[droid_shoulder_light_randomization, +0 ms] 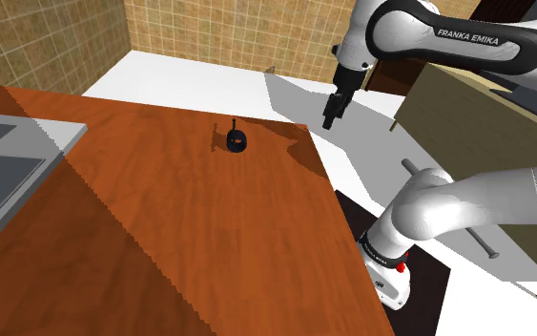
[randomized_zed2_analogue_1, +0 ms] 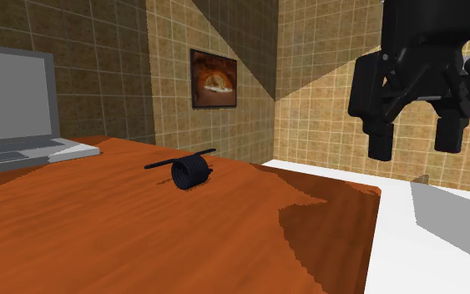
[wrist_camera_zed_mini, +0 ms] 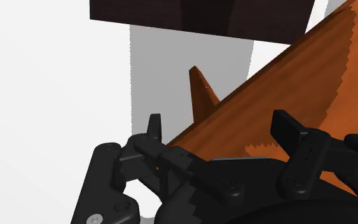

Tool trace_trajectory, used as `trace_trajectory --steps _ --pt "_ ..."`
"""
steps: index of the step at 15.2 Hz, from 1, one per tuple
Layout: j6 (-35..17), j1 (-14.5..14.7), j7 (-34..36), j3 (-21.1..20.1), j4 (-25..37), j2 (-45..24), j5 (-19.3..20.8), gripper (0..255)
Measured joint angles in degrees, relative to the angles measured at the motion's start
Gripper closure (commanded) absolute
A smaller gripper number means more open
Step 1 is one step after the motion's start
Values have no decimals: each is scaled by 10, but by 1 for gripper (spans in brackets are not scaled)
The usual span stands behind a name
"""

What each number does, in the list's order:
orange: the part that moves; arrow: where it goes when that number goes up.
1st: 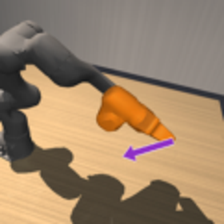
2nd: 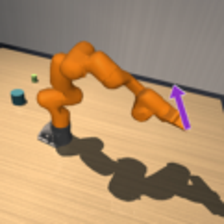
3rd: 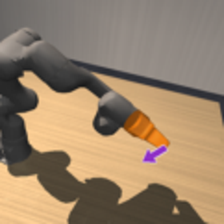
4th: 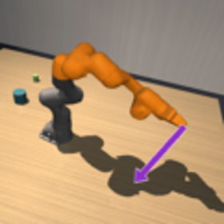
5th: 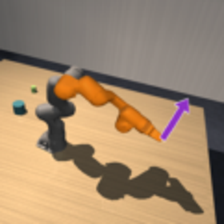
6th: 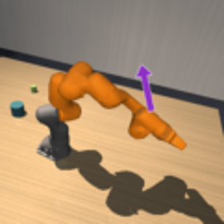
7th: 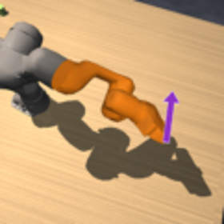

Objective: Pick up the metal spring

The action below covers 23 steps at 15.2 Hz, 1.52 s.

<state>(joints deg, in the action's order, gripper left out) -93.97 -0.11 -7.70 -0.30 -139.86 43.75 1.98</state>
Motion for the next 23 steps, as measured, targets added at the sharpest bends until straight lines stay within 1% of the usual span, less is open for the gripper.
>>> trace_trajectory --steps 1,3,8,13,17,21,23 --pt "0 0 0 0 0 0 0 0" --pt "-12 5 16 -14 5 -11 -8 0" --pt "-56 22 82 -71 23 -53 -32 0" --pt "-96 37 160 -139 60 -107 -47 0" --pt "-126 38 219 -187 105 -167 -40 0" --pt "-154 35 282 -236 161 -239 -15 0" --pt "-159 35 313 -257 188 -268 0 0"
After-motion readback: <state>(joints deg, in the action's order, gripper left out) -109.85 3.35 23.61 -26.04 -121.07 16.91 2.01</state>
